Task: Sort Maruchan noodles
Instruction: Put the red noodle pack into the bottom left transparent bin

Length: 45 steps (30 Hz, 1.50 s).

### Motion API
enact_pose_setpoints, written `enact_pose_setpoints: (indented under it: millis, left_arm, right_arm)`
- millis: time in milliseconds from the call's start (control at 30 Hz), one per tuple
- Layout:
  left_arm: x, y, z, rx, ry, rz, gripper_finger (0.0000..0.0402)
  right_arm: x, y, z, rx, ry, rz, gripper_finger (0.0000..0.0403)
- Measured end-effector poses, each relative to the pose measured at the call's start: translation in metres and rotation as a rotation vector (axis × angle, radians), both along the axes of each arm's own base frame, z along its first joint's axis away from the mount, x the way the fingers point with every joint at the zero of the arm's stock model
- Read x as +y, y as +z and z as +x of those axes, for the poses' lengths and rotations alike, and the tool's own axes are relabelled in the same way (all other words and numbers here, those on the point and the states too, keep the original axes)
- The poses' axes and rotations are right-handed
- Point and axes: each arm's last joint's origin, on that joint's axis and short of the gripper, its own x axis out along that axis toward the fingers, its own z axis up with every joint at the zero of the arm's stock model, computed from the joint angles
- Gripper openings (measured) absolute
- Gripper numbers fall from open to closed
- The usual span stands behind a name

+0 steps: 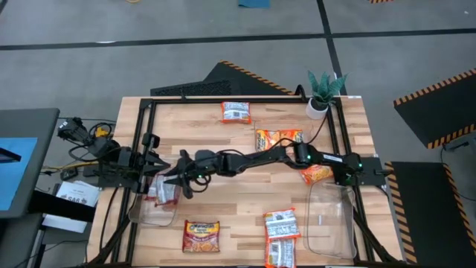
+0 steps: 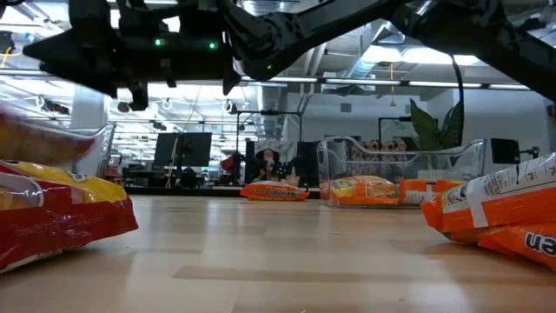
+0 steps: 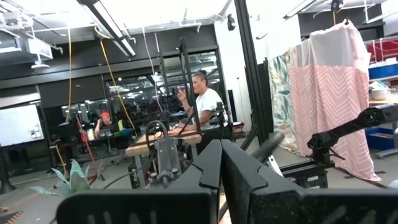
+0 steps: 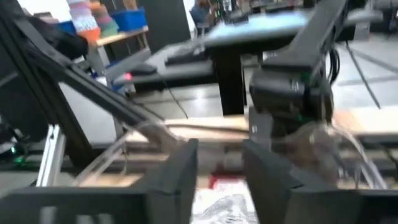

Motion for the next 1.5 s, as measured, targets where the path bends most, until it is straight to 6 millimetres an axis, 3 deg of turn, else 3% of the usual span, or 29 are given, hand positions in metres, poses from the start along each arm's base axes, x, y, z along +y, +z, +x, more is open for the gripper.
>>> enact_pose_setpoints:
  millis: [67, 233, 367, 500, 567, 700, 933, 1167, 1300, 1500]
  left_arm:
    - [0.0, 0.0, 0.0, 0.001, 0.0, 0.0, 0.0]
    - [0.0, -0.002, 0.001, 0.018, -0.005, 0.0, 0.0]
    - [-0.001, -0.003, 0.001, 0.032, -0.008, 0.008, 0.0]
    - [-0.001, -0.004, 0.001, 0.038, -0.012, -0.001, 0.0]
    - [-0.001, -0.004, 0.001, 0.038, -0.013, -0.002, 0.0]
    - [-0.001, -0.004, 0.002, 0.048, -0.019, -0.015, 0.0]
    - [-0.001, -0.005, 0.002, 0.054, -0.018, -0.011, 0.0]
    - [-0.001, -0.005, 0.002, 0.051, 0.011, 0.028, 0.0]
    - [0.0, -0.005, 0.002, 0.056, 0.034, 0.033, 0.0]
    - [-0.001, -0.006, 0.003, 0.06, 0.034, 0.034, 0.0]
  right_arm:
    - [-0.003, 0.002, -0.002, 0.056, 0.002, -0.012, 0.0192]
    - [-0.009, 0.03, -0.022, 0.289, 0.086, -0.14, 0.025]
    - [-0.008, 0.037, -0.05, 0.572, 0.141, -0.25, 0.0258]
    - [0.004, 0.045, -0.082, 0.849, 0.138, -0.345, 0.0259]
    - [0.015, 0.051, -0.092, 0.904, 0.141, -0.373, 0.0259]
    - [0.046, 0.048, -0.112, 0.913, 0.194, -0.409, 0.0259]
    - [0.087, 0.006, -0.156, 0.81, 0.231, -0.351, 0.0259]
    - [0.112, -0.009, -0.158, 0.566, 0.43, -0.272, 0.0259]
    - [0.117, -0.01, -0.152, 0.45, 0.56, -0.27, 0.022]
    - [0.122, -0.008, -0.131, 0.357, 0.612, -0.266, 0.0026]
